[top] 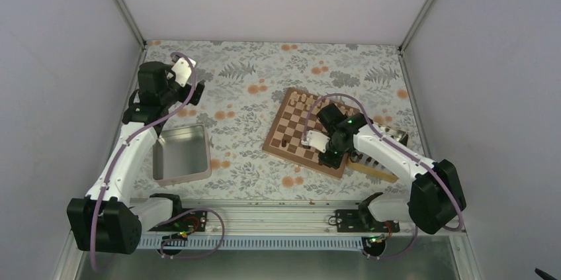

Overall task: Set up the chess pieces on the board
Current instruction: Place the chess piece on the chessboard.

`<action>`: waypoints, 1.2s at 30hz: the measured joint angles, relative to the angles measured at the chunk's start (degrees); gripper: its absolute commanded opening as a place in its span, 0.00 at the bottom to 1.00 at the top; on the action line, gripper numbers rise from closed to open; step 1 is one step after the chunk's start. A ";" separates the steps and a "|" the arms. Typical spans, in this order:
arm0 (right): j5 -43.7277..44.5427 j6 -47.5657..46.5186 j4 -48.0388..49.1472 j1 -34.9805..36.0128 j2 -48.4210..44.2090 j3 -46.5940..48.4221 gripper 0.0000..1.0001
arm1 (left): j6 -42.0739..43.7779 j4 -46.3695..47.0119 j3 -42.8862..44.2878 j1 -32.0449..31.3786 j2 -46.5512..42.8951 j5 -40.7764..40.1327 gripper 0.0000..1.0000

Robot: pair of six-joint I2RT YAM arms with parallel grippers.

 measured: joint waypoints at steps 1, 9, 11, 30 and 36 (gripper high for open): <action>0.13 0.00 0.33 -0.33 0.00 -0.44 0.06 | -0.04 -0.02 -0.04 0.00 0.00 -0.15 1.00; 1.44 0.00 2.69 -2.23 0.24 -1.75 0.07 | -0.11 0.02 -0.04 0.00 0.00 -0.46 1.00; 1.64 0.00 3.10 -2.60 0.52 -1.75 0.06 | -0.11 0.02 -0.04 0.00 0.00 -0.46 1.00; 3.23 -0.09 3.34 -4.79 3.96 -1.62 0.07 | -0.11 0.15 -0.04 0.00 0.00 -0.42 1.00; 2.60 -0.09 3.30 -4.79 4.44 -1.03 0.07 | -0.11 0.15 -0.07 0.00 0.00 -0.42 1.00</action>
